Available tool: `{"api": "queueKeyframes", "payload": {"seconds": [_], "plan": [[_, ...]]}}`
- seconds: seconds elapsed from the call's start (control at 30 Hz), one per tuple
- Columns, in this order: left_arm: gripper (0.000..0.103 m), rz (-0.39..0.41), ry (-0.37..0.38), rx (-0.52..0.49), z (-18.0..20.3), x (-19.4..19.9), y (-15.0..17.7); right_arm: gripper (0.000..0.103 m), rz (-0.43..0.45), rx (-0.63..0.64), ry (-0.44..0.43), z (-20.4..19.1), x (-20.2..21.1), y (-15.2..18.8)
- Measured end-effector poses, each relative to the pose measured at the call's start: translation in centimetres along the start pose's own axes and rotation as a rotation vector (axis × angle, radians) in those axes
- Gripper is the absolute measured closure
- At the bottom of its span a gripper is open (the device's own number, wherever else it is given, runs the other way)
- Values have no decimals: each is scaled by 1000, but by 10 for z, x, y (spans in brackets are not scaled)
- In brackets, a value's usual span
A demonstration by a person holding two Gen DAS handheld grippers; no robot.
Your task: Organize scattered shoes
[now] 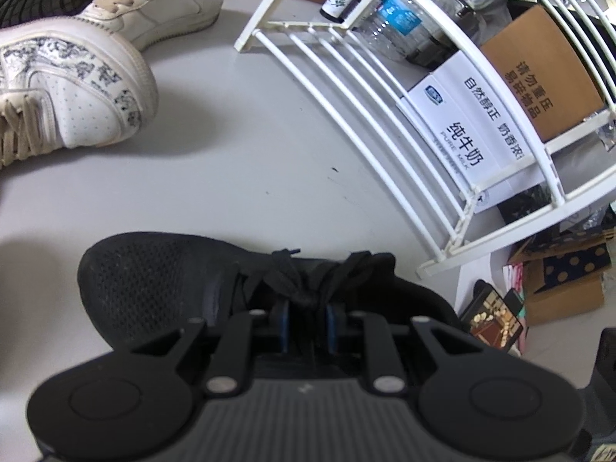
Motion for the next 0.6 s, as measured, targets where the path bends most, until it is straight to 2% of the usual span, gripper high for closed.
{"api": "queueKeyframes", "payload": {"seconds": [0.13, 0.37, 0.47, 0.53, 0.6], "plan": [[83, -14, 10, -9, 10, -3, 6, 17, 3, 3, 29, 5, -2, -1], [78, -63, 76, -34, 27, -5, 20, 17, 54, -5, 93, 25, 1, -10], [60, -80, 110, -23, 32, -2, 18, 17, 50, -18, 98, 26, 1, -8], [42, -71, 121, -35, 34, 4, 14, 17, 38, -29, 85, 24, 1, -5], [35, -52, 123, -60, 35, 13, 7, 17, 29, -36, 71, 21, 1, -3]]}}
Point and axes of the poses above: each gripper's, at about its wrist camera, not at the fingertips, and x roughly against the way its jaws point, z to its right, y to its underside, the point moved 10 cm from there along -x, roughly the way its jaws point, and after that the axes turned 11 degrees about z, right-handed, at the moved point
